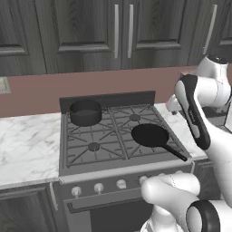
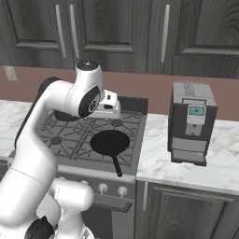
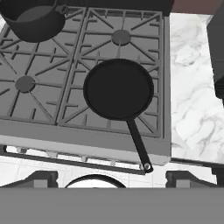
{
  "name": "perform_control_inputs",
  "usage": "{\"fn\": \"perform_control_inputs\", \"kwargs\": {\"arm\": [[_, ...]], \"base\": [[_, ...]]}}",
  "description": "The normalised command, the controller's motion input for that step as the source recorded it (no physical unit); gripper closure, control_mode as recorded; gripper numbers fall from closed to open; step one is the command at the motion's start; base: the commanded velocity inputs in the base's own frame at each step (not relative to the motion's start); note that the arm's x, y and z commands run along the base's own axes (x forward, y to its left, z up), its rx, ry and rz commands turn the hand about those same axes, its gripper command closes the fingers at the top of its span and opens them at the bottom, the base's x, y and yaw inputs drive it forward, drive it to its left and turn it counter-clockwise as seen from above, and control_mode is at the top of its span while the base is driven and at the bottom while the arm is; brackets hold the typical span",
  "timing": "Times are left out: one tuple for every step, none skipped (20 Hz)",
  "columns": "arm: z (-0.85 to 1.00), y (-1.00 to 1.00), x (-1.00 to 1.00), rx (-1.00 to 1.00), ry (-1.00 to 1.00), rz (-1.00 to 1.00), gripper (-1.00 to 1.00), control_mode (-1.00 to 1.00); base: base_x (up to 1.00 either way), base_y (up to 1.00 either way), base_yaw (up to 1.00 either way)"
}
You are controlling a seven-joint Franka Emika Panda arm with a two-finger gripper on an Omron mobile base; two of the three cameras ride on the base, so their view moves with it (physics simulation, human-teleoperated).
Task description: Move the pot and pan from the stove into the sink.
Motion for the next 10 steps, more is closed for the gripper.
{"fn": "perform_control_inputs", "kwargs": {"arm": [[-0.11,-0.65,-0.37,0.02,-0.07,0.04,-1.0,-1.0],[-0.11,-0.62,-0.35,0.02,-0.07,0.04,-1.0,-1.0],[-0.13,-0.53,-0.29,0.0,-0.07,0.06,-1.0,-1.0],[-0.14,-0.41,-0.21,0.0,-0.06,0.08,-1.0,-1.0],[-0.1,-0.26,-0.13,0.0,-0.06,0.08,-1.0,-1.0],[-0.03,-0.18,-0.08,0.0,-0.07,0.08,-1.0,-1.0],[0.0,0.0,0.0,0.0,-0.02,0.01,-1.0,-1.0],[0.0,0.0,0.0,0.0,0.0,0.0,-1.0,-1.0],[0.0,0.0,0.0,0.0,-0.01,0.0,-1.0,-1.0],[0.0,0.0,-0.04,0.0,-0.03,0.0,-1.0,-1.0]], "base": [[0.0,0.0,0.0],[0.0,0.0,0.0],[0.0,0.0,0.0],[0.0,0.0,0.0],[0.0,0.0,0.0],[0.0,0.0,0.0],[0.0,0.0,0.0],[0.0,0.0,0.0],[0.0,0.0,0.0],[0.0,0.0,0.0]]}}
